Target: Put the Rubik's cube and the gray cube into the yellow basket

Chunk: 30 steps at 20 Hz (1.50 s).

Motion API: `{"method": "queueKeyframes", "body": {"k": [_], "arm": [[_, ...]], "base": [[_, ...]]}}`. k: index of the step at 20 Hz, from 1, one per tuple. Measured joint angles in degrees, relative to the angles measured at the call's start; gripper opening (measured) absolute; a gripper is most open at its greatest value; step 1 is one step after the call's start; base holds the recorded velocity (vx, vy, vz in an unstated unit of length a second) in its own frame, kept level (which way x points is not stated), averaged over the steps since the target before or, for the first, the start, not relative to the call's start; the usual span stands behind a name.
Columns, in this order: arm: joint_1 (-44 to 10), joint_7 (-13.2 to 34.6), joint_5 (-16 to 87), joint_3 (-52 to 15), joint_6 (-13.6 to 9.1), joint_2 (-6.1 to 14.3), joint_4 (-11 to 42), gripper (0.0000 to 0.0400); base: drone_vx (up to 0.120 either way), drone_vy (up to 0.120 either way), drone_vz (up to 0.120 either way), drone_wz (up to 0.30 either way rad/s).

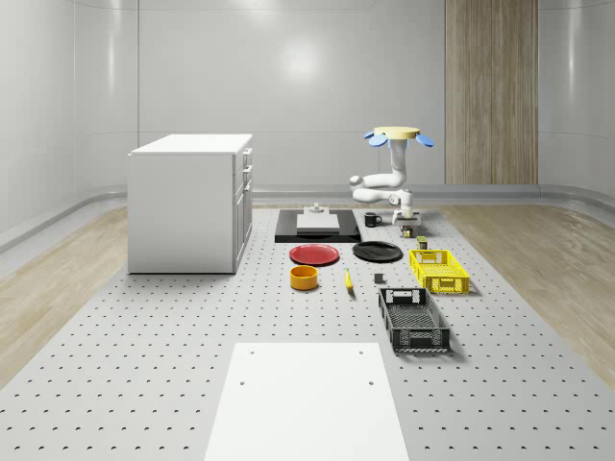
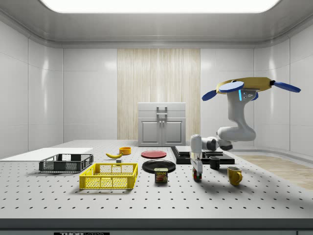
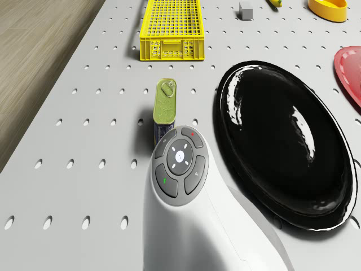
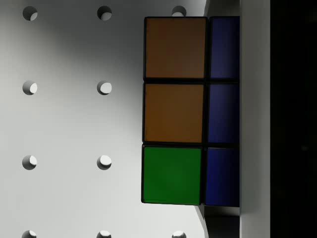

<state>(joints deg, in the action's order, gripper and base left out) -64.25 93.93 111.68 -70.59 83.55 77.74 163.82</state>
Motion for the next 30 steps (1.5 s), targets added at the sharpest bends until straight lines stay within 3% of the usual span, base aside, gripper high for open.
{"method": "queueKeyframes", "body": {"k": [7,17,21,30], "arm": [[-0.50,0.86,-4.81,-4.74,-0.95,0.48,0.80,0.0321],[-1.07,1.44,-7.07,-6.59,0.16,2.10,0.90,0.0321],[-1.25,1.59,-7.48,-6.83,0.79,2.80,0.87,0.0320],[-1.60,1.89,-8.19,-7.16,2.16,4.28,0.81,0.0320]], "base": [[0.000,0.000,0.120,0.000],[0.004,0.000,0.120,0.000],[0.120,0.010,0.020,0.000],[0.120,0.116,0.000,0.000]]}}
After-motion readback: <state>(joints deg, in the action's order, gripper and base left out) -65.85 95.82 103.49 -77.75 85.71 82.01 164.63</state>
